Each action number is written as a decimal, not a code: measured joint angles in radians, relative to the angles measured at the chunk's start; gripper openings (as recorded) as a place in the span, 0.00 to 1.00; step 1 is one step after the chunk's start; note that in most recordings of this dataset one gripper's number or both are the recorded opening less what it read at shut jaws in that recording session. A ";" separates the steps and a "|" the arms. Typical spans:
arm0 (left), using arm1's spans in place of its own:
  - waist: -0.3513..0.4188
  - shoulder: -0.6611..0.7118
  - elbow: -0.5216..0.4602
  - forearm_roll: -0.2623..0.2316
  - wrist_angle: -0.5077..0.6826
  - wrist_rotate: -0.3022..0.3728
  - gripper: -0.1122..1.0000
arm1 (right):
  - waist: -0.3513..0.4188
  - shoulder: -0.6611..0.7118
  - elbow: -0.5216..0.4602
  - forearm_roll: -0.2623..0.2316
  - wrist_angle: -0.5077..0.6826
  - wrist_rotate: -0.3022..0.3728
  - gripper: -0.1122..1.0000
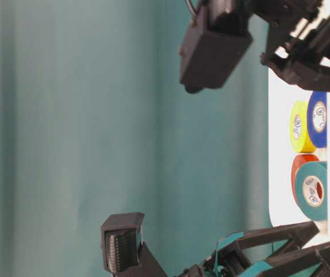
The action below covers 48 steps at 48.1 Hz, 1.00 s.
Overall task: Put the tape alternately from left to right into the white case.
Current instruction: 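Lower the right gripper onto the white tape roll and grasp it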
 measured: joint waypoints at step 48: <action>0.002 0.000 0.005 0.000 0.000 0.000 0.95 | 0.006 0.018 -0.026 0.002 0.028 0.003 0.33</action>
